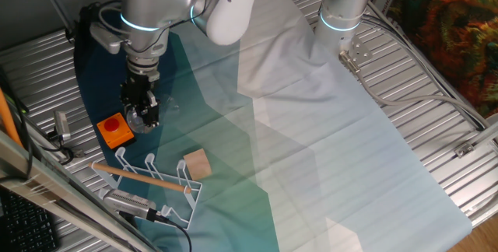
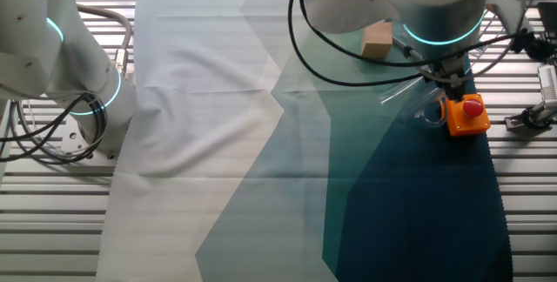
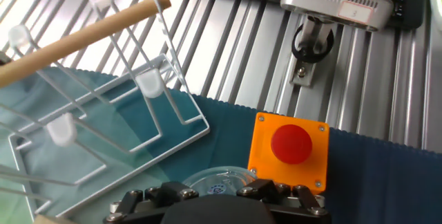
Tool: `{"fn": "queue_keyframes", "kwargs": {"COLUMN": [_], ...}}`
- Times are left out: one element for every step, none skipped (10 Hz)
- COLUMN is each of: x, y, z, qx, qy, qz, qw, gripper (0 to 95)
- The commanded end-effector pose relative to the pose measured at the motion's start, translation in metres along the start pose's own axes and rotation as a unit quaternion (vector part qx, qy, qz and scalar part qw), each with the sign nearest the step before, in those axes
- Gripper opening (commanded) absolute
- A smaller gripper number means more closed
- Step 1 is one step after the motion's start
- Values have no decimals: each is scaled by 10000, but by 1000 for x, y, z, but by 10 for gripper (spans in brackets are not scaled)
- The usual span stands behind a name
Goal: Put the cup on the cup rack
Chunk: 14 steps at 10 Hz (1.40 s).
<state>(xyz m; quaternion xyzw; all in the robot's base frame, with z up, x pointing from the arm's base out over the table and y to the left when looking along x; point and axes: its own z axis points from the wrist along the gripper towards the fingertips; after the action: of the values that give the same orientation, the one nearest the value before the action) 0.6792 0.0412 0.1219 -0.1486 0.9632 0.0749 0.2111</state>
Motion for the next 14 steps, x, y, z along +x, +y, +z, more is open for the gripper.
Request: {"fn": "queue_keyframes", "kwargs": {"x": [1,2,2,2,2,3,3,3,3,3,4,4,5,6], "y": [-2,-3,-3,-3,-3,-4,-4,-5,-5,-5,-6,-6,-6,-7], "z": [-2,-3,-3,-3,-3,-3,-3,-3,-3,-3,-3,-3,-3,-4], "qx": [-59,-58,-52,-80,-99,-94,-88,-75,-52,-50,-48,-67,-68,-72], "qy": [-158,-233,-274,-356,-398,-476,-522,-596,-683,-752,-776,-775,-773,-782], "qz": [61,74,76,86,102,129,127,133,145,159,162,168,183,183], "qw": [9998,9997,9996,9993,9991,9987,9985,9981,9975,9970,9968,9968,9968,9967], "gripper": [0,0,0,0,0,0,0,0,0,0,0,0,0,0]}}
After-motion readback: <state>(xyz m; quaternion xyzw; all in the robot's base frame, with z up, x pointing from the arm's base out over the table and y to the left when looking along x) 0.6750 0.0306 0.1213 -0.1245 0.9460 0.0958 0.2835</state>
